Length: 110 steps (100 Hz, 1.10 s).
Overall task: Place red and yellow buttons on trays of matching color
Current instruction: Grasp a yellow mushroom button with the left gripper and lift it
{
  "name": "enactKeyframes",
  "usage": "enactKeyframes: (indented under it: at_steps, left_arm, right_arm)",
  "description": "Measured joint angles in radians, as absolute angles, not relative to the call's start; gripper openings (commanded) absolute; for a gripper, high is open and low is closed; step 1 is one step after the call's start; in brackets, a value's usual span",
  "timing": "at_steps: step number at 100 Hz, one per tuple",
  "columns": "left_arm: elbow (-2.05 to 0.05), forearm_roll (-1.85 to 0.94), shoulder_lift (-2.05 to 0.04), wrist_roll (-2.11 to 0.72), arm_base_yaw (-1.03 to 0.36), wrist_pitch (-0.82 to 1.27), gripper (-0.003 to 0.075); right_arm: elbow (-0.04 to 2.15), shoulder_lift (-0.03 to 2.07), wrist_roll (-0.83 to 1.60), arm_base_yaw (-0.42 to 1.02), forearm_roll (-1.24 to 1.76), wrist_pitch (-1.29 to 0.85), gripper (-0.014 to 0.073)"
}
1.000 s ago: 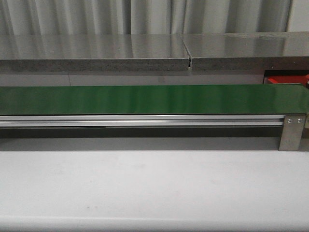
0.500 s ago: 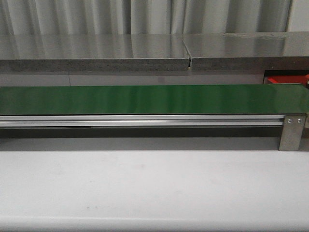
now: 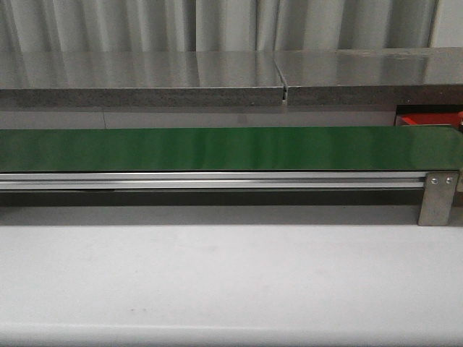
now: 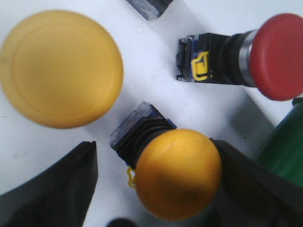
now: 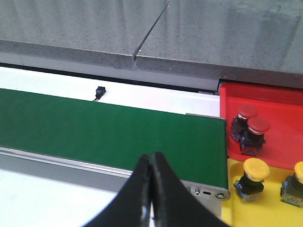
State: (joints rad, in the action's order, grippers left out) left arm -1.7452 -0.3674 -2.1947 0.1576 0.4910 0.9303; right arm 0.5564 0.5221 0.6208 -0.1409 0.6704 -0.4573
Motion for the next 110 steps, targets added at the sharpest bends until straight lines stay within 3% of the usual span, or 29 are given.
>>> enactKeyframes:
  at_steps: [17,31,110]
  left_arm:
    - [-1.750,-0.370,-2.197,0.158,0.484,0.918,0.0236]
    - [-1.759,-0.370,-2.197,0.160,0.484,0.916,0.0172]
    - [-1.738,-0.290,-1.967,0.055,0.431,0.969,0.0168]
  right_arm:
    - [0.556,0.522,0.621,-0.141,0.670,-0.457,-0.0076]
    - [0.556,0.522,0.621,-0.141,0.670,-0.457,-0.0076]
    - [0.556,0.522,0.621,-0.141,0.670,-0.457,-0.0076]
